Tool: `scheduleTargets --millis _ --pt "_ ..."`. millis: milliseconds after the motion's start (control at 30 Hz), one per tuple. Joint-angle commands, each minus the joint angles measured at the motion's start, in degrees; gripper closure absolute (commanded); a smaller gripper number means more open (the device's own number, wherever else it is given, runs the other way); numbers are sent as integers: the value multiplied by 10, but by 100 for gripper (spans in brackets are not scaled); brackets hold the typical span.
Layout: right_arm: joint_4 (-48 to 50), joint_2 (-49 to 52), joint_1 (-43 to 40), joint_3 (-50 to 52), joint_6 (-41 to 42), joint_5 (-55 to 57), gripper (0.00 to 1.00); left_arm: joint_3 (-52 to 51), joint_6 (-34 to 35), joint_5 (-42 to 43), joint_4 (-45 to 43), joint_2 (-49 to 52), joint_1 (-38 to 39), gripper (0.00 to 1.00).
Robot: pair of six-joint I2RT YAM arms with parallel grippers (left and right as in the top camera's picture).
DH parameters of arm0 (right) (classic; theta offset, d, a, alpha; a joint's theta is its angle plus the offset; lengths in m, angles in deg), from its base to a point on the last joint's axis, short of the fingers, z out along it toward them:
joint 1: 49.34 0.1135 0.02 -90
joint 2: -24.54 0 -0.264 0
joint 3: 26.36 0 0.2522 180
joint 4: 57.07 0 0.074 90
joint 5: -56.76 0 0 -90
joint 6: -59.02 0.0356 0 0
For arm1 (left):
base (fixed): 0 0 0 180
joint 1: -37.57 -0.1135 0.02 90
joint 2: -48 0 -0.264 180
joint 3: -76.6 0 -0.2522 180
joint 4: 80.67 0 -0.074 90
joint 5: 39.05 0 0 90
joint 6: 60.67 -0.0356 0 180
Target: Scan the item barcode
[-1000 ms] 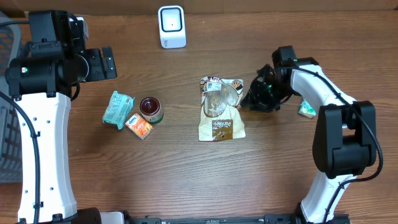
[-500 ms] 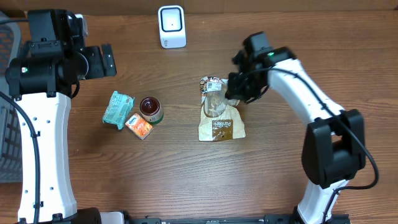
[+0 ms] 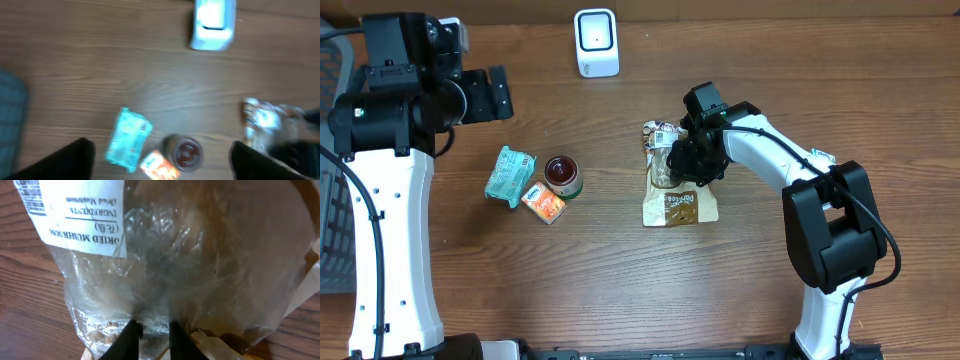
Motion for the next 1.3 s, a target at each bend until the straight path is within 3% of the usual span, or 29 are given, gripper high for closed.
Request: scheduleTargets --millis 0,67,100,200,367,433,800,1267 --pt "-11 12 -10 -8 0 33 79 10 0 132 16 16 14 30" --pt "-27 1 -18 -30 -14 -5 77 9 9 134 31 36 36 51" --pt "-35 -8 -23 -41 -16 -20 76 9 10 132 37 47 48 69" --pt "-60 -49 -47 -73 -18 -46 72 9 29 130 47 85 91 96" --pt "-92 -112 -108 -84 -17 -50 49 9 58 130 33 150 171 96" --pt "-111 -116 -135 -84 -18 -50 45 9 72 130 21 175 202 96" --pt "-70 -114 -187 14 -57 -110 46 9 115 156 -113 326 312 96" --pt "82 -102 -187 149 -75 -181 41 9 123 127 -182 398 322 96"
